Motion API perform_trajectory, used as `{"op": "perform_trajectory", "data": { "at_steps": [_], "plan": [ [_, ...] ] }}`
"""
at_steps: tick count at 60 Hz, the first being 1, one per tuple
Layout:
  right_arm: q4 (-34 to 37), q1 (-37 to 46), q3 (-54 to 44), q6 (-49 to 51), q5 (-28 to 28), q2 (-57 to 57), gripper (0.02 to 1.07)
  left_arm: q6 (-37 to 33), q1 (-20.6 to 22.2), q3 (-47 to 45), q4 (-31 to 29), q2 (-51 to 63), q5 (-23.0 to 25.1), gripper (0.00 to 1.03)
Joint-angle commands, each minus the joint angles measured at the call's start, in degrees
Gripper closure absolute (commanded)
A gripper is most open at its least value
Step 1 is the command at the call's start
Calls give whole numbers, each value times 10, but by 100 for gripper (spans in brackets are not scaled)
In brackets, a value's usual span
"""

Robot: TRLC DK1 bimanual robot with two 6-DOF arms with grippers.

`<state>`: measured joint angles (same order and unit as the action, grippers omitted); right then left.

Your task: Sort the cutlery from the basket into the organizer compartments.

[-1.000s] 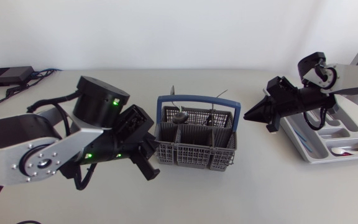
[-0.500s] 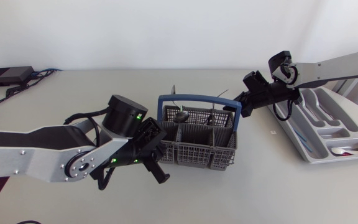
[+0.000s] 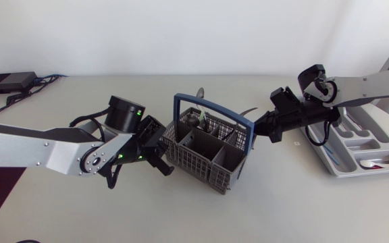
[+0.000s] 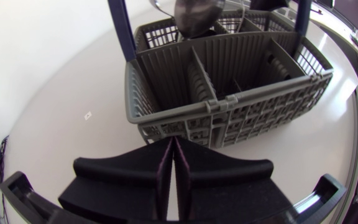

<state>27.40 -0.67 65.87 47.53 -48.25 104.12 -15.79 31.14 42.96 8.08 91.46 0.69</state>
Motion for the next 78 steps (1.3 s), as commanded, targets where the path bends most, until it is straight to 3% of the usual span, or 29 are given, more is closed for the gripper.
{"op": "perform_trajectory", "data": {
  "at_steps": [1,29,41,45,54,59,64,78],
  "plan": [
    [13,-8,-43,13,-9,-30,101,-14,-19,30,13,23,12,100],
    [5,-27,-153,2,16,-144,101,-43,-69,89,6,56,39,100],
    [18,5,-166,10,25,-192,100,-112,-104,93,-67,-41,75,89],
    [37,7,-171,27,24,-206,90,-159,-87,106,-104,-81,75,84],
    [63,7,-174,47,24,-227,89,-230,-29,158,-189,-102,59,77],
    [74,4,-178,58,25,-244,88,-283,10,169,-202,-106,32,72],
    [79,-2,-187,62,27,-266,79,-330,45,185,-210,-102,7,67],
    [93,-12,-205,79,32,-297,76,-369,60,267,-276,-58,4,57]
  ]
}}
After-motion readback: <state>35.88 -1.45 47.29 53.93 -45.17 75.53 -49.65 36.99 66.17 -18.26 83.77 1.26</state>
